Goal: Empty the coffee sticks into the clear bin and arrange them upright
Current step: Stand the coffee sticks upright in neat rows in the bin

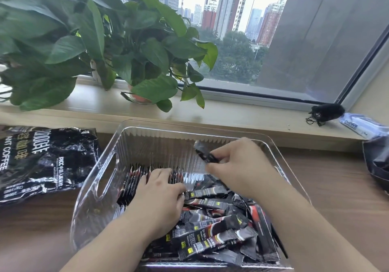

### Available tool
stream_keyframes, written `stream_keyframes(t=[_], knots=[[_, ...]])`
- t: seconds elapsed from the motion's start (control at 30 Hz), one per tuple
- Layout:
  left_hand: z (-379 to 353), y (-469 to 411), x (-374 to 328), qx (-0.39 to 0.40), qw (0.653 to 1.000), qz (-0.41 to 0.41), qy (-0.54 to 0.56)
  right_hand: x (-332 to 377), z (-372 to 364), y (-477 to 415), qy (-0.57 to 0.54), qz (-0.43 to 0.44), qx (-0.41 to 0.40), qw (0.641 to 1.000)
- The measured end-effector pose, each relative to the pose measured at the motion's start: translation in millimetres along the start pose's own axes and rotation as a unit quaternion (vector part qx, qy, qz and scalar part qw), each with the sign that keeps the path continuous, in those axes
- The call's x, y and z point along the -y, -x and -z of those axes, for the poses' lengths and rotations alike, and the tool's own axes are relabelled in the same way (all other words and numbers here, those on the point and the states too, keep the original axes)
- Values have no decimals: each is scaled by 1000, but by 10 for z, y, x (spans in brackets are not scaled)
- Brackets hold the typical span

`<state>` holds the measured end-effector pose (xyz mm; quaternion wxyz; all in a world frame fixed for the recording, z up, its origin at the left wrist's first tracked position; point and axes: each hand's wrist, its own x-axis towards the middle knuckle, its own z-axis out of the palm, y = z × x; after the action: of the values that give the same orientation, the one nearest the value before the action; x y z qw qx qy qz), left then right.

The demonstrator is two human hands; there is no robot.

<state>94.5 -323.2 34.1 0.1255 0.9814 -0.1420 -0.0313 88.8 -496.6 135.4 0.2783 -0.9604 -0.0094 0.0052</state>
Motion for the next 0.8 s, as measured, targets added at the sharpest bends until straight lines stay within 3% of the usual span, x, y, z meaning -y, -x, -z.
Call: stream_keyframes(t=[0.1, 0.33, 0.7, 0.8], knots=[[1, 5, 4, -3, 1000, -2, 5, 82, -210, -118, -82, -60, 80, 992], [7, 0, 1, 4, 1000, 1, -3, -118, -527, -407, -232, -224, 150, 935], [-5, -17, -6, 9, 1000, 0, -2, -182, -705, -545, -237, -221, 145, 935], [-15, -19, 12, 10, 1000, -5, -10, -208, -779, -577, -192, -210, 138, 949]])
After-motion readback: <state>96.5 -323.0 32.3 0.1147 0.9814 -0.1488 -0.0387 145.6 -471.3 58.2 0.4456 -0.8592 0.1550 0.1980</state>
